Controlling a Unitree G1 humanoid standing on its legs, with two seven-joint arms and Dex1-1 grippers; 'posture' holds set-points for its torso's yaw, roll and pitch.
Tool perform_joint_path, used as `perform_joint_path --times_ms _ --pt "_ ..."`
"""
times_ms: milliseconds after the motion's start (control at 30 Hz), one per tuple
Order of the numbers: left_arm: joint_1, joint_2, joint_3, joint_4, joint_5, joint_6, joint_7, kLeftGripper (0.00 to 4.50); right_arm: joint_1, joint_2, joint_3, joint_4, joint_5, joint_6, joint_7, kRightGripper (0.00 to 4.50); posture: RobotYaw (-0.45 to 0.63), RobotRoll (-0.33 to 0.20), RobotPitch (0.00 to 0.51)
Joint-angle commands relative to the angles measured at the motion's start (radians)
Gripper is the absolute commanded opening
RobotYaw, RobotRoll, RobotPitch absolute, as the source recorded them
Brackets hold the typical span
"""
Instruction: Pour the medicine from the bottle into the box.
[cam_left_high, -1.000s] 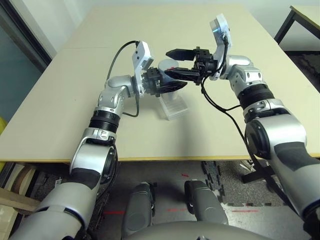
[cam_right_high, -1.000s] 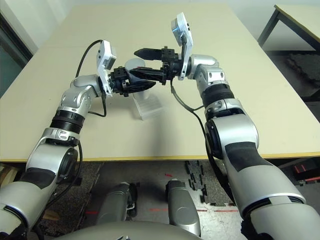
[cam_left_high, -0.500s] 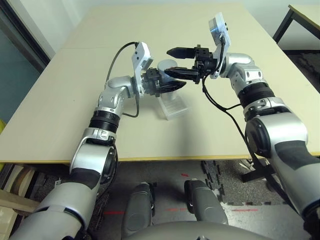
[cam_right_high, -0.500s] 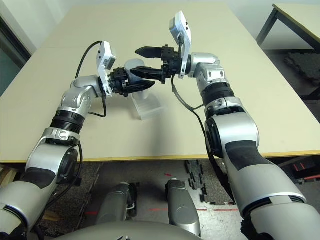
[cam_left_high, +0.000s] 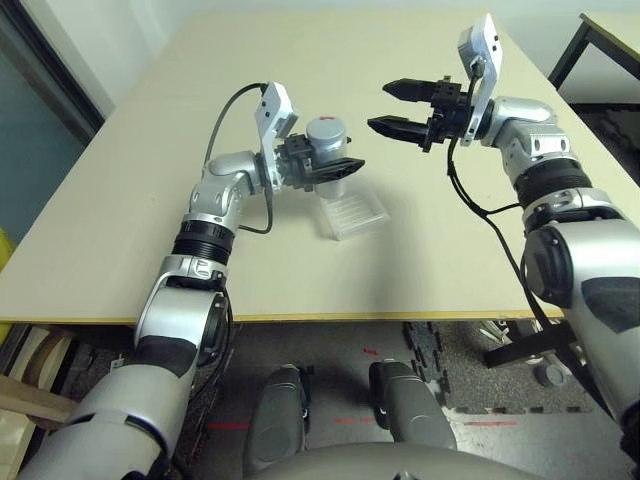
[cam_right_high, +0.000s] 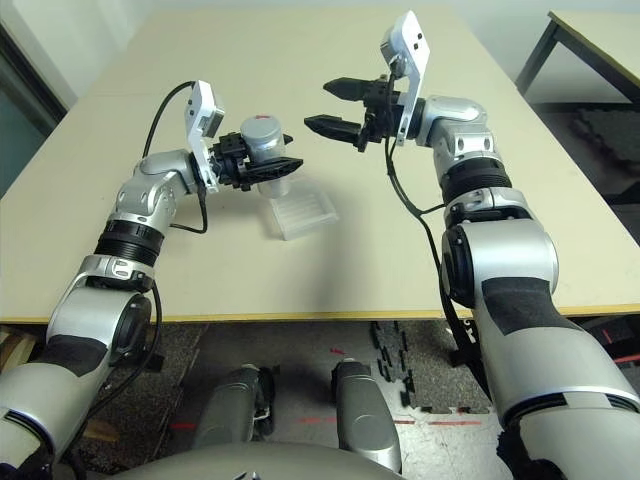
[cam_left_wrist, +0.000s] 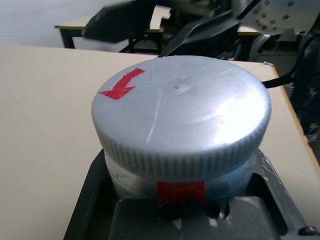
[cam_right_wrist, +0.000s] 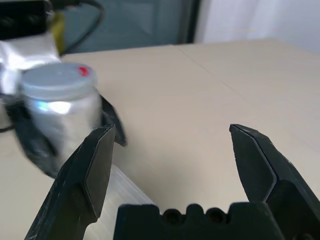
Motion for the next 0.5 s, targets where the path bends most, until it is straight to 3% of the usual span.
perform_joint_path --times_ms 33,500 --pt "-0.01 0.004 0.0 -0.003 -0.003 -0.008 -0.013 2.67 -0.001 -0.013 -0.024 0.016 -0.004 -0.003 -0.004 4.5 -0.22 0.0 0.073" --pt "-0.039 0.007 0.002 0.059 0.009 -0.038 -0.008 2.67 0.006 0.045 -0.021 -0.095 0.022 0.075 0.213 4.5 -0.22 0.0 0.077"
